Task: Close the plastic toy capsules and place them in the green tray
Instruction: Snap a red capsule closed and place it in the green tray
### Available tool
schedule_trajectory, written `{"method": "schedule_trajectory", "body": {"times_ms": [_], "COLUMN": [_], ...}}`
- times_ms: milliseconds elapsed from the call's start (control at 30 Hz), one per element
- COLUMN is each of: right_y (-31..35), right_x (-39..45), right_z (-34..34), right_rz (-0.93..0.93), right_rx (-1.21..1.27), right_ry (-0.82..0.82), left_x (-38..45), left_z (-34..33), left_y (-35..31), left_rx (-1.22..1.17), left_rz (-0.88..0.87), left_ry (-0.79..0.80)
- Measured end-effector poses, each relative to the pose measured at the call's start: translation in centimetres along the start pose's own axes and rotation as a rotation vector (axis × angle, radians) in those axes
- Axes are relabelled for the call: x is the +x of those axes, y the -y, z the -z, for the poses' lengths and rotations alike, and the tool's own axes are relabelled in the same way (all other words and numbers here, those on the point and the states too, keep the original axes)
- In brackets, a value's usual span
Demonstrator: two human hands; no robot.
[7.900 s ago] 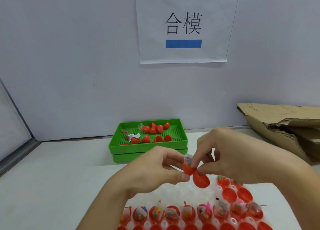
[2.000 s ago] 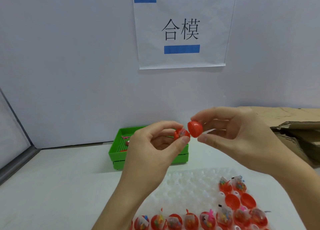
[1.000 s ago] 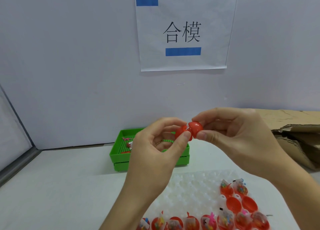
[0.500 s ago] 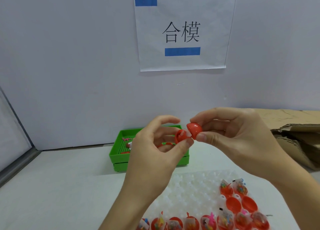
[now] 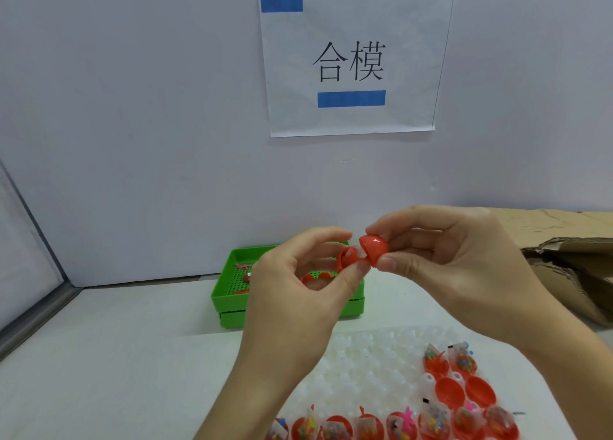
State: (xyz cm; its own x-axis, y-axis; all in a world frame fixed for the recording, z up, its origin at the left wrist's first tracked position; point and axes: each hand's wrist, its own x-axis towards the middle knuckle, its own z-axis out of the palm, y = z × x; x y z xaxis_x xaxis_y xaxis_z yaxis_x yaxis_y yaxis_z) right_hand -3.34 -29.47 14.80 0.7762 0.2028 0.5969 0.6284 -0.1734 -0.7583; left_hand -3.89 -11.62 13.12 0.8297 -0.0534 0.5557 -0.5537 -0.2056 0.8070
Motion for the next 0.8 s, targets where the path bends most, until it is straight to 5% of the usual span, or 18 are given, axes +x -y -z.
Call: {"method": "schedule_trajectory", "body": {"times_ms": [500, 800], "right_y": [0.2, 0.2], "right_x": [0.0, 0.0], "right_z": [-0.6, -0.8], "right_rz": [0.031, 0.022], "right_rx": [-0.017, -0.015], "right_ry": [-0.015, -0.069], "left_x": [-0.2, -0.2], "left_z": [-0.4, -1.0], "left_y": [-0.1, 0.1], "left_rx": [-0.008, 0.334], "left_rz": [-0.051, -0.357], "left_ry": [-0.126, -0.157]}}
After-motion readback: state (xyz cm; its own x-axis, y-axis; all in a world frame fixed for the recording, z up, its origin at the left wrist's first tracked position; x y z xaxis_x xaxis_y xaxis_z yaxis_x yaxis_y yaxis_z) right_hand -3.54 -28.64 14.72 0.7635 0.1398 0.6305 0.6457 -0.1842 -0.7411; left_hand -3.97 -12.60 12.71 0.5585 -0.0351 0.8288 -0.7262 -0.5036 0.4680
